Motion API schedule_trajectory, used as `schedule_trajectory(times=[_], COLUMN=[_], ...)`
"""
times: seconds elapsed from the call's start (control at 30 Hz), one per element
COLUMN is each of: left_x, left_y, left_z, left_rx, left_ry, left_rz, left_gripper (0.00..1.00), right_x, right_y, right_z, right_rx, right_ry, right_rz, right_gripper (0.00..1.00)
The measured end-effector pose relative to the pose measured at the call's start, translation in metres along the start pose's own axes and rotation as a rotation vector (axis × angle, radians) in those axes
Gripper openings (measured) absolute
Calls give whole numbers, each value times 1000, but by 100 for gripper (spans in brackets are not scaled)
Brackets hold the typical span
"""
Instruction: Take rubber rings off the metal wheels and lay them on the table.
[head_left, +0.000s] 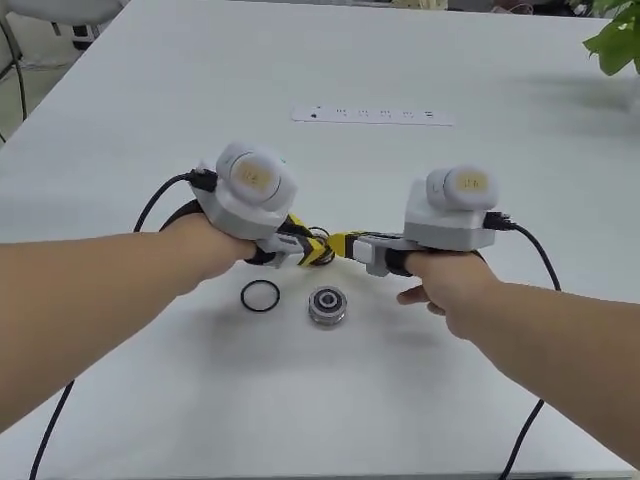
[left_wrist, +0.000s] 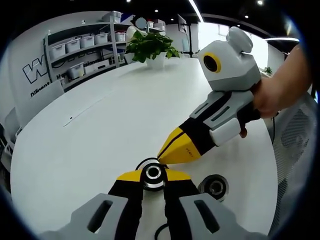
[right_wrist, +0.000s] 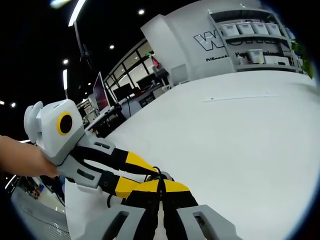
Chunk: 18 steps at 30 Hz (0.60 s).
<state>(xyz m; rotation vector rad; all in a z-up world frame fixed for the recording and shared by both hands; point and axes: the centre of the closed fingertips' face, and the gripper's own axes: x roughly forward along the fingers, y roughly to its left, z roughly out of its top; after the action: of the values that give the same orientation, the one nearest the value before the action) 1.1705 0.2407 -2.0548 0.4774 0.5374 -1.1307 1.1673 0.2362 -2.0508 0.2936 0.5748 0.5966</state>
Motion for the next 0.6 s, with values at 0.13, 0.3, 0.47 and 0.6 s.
schedule_trajectory(times=[0.13,0.3,0.47,0.6], left_x=[-4,-11,-19,-27], left_y=[-1,-5,-7,-8], left_z=[4,9,14,16], left_rx=[-6,-4,-2,-7], left_ry=[-20,-41,-72,-95], left_rz=[-11,-29,-43,-49], left_gripper=[13,18,24,28], right_x=[-1,-3,-4,-6], right_y=[0,-1,1,4], right_z=[1,5,9,13], right_rx=[11,24,34,47], right_ry=[-9,-21,-33,-43], right_rz=[4,7,13,26], right_gripper=[0,0,0,0])
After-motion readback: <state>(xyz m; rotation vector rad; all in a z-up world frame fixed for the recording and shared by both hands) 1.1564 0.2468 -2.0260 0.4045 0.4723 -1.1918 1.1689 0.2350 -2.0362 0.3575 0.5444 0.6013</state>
